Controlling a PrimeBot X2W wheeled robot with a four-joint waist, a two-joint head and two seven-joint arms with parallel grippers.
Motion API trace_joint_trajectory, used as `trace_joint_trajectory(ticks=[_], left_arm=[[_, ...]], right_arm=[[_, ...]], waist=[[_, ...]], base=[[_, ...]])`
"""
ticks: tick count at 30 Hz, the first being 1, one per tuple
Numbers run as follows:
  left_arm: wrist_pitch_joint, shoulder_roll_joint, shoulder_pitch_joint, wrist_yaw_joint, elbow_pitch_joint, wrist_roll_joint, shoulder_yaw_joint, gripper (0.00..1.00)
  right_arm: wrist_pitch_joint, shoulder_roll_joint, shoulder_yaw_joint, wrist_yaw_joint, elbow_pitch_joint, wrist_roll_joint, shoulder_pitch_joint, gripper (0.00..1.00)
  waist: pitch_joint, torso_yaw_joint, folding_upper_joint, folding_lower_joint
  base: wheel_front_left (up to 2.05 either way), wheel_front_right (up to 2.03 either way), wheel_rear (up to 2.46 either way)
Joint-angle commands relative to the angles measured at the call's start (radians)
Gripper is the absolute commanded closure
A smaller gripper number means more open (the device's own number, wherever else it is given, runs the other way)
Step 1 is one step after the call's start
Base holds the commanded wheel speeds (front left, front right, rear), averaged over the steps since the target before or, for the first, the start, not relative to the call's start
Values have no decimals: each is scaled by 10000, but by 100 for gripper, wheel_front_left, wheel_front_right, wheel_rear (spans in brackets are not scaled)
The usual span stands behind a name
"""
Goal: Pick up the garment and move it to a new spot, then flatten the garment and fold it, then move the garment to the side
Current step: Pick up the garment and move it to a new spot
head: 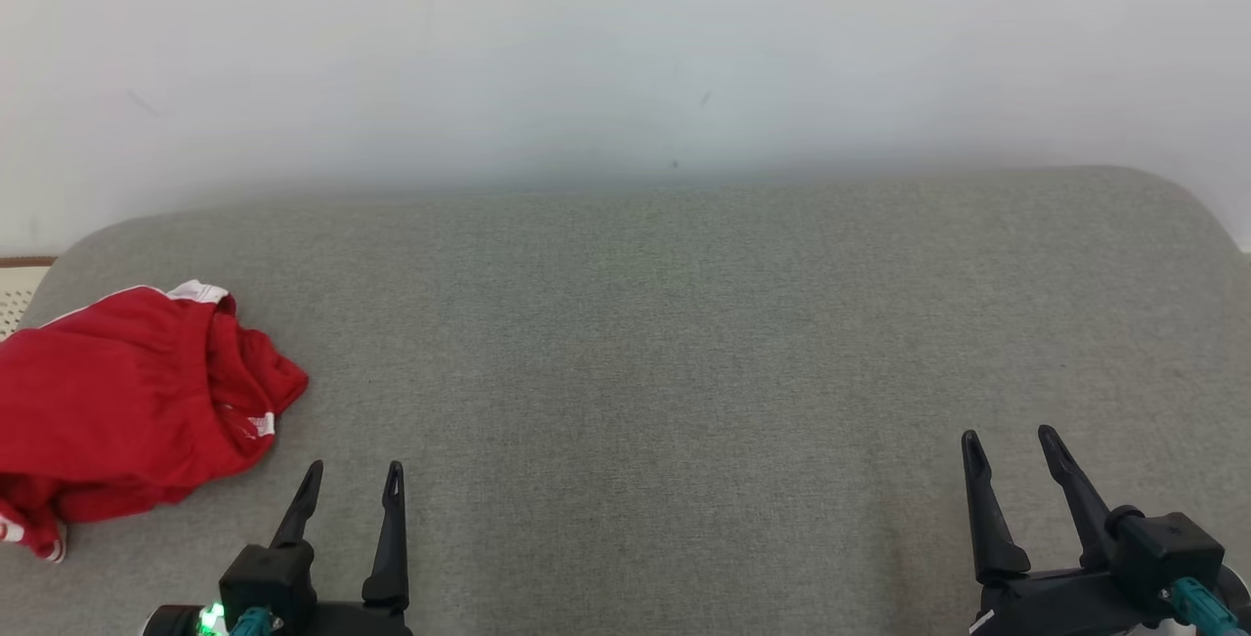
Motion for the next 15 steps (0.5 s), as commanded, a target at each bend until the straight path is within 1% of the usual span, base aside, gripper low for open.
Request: trace_joint_trajectory(ticks=[1, 6, 15], left_arm=[[23, 44, -58, -10, 41, -82, -17, 0], [-47, 62, -224, 38, 52, -143, -38, 0], [-86, 132, -201, 213, -121, -277, 82, 0]], right_arm=[[49, -19, 28, 7, -34, 10, 78, 0], [71, -116, 130, 7, -150, 43, 95, 0], [164, -153, 447, 7, -339, 112, 15, 0]], waist=[[4, 133, 0, 0], [58, 776, 0, 0], [199, 2462, 0, 0]], base=[[0, 0, 0], [0, 0, 0], [0, 0, 0]])
